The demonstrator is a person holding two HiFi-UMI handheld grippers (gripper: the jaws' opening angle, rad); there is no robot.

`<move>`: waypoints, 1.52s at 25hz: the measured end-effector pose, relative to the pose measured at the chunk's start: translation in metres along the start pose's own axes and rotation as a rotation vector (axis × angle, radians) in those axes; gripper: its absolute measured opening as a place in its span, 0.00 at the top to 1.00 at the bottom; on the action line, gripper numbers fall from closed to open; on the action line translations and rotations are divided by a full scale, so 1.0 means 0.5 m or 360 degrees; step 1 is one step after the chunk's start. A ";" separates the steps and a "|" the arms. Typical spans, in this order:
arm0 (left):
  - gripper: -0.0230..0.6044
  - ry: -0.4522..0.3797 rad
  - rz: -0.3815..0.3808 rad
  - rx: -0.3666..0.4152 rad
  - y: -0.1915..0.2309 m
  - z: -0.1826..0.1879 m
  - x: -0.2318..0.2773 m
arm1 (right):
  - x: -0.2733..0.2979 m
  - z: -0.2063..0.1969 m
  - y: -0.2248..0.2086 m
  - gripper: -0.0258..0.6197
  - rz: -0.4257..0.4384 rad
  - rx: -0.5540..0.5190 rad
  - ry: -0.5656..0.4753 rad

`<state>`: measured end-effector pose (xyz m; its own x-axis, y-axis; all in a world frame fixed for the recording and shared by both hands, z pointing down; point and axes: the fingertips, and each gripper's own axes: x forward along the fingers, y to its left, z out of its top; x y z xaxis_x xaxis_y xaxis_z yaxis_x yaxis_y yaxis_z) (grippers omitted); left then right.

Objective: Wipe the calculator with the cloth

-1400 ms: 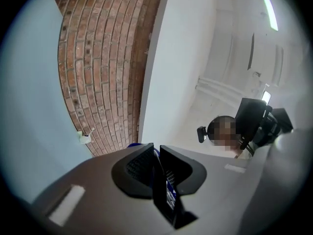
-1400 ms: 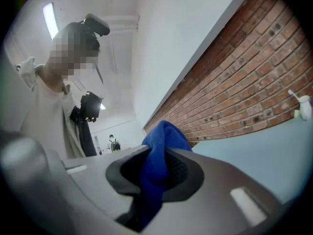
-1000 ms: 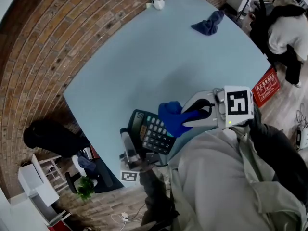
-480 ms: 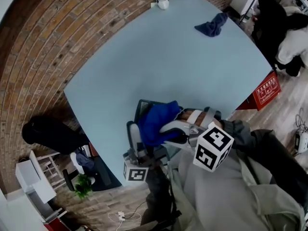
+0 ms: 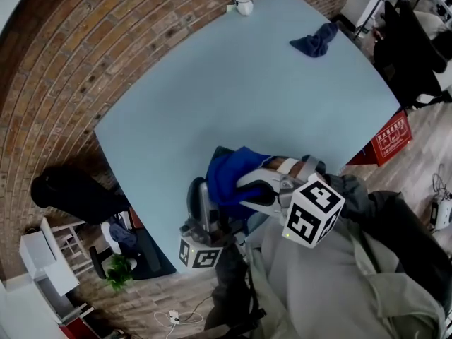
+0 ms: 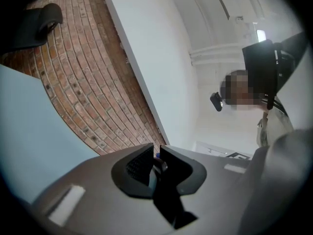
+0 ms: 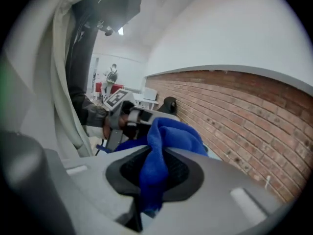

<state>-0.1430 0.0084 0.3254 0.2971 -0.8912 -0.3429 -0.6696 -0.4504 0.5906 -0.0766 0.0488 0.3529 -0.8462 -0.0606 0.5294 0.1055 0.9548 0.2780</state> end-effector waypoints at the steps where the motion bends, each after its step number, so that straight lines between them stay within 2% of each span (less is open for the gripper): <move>1: 0.90 0.0004 -0.0016 0.0014 -0.003 0.000 -0.003 | -0.009 -0.014 -0.026 0.86 -0.0071 0.0040 0.0005; 4: 0.90 0.0022 -0.0072 0.0038 -0.014 -0.003 -0.008 | -0.050 -0.057 -0.144 0.86 -0.0376 0.0195 0.0024; 6: 0.90 0.0046 -0.0095 0.0063 -0.022 -0.006 -0.005 | -0.061 -0.057 -0.190 0.86 -0.0459 0.0243 0.0035; 8: 0.90 0.0091 -0.0102 0.0107 -0.029 -0.017 0.005 | -0.045 -0.029 -0.188 0.86 -0.0424 0.0175 0.0040; 12: 0.90 0.0159 -0.0085 0.0167 -0.033 -0.039 0.014 | -0.002 0.032 -0.123 0.86 -0.0256 -0.0013 0.0013; 14: 0.90 0.0167 -0.0078 0.0174 -0.029 -0.037 0.007 | 0.005 0.021 -0.123 0.86 -0.0226 0.0003 0.0011; 16: 0.90 0.0167 -0.0063 0.0184 -0.024 -0.033 0.001 | 0.004 -0.021 -0.151 0.86 -0.0260 0.0091 0.0033; 19: 0.90 0.0062 -0.0047 0.0083 -0.009 -0.017 -0.010 | -0.006 -0.089 -0.176 0.86 -0.0273 0.0319 0.0000; 21: 0.90 -0.0049 -0.0049 0.0015 0.000 0.002 -0.018 | -0.017 -0.127 -0.146 0.86 -0.0156 0.0477 0.0002; 25: 0.90 -0.0149 -0.0062 -0.0060 0.020 0.029 -0.029 | -0.054 -0.196 -0.025 0.86 0.0195 0.0568 0.0125; 27: 0.90 -0.0176 -0.0096 -0.0134 0.025 0.033 -0.029 | -0.062 -0.196 -0.017 0.86 0.0240 0.0617 0.0085; 30: 0.90 -0.0160 -0.0198 -0.0233 0.006 0.018 -0.011 | -0.058 -0.168 -0.067 0.86 0.0122 0.0617 -0.0031; 33: 0.90 -0.0112 -0.0293 -0.0297 -0.028 -0.006 0.009 | -0.066 -0.101 -0.148 0.86 -0.0117 0.0565 -0.0279; 35: 0.90 -0.0145 -0.0287 -0.0364 -0.030 -0.010 0.010 | -0.079 -0.061 -0.180 0.86 -0.0238 0.0512 -0.0443; 36: 0.90 -0.0177 -0.0261 -0.0402 -0.023 -0.009 0.007 | -0.083 -0.052 -0.181 0.86 -0.0247 0.0490 -0.0480; 38: 0.90 -0.0262 -0.0193 -0.0483 -0.001 0.003 -0.004 | -0.087 -0.055 -0.154 0.86 -0.0178 0.0432 -0.0450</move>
<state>-0.1443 0.0106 0.3246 0.2316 -0.8207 -0.5223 -0.3964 -0.5700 0.7197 -0.0337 -0.0299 0.3307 -0.9590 -0.1221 0.2559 -0.1050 0.9913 0.0796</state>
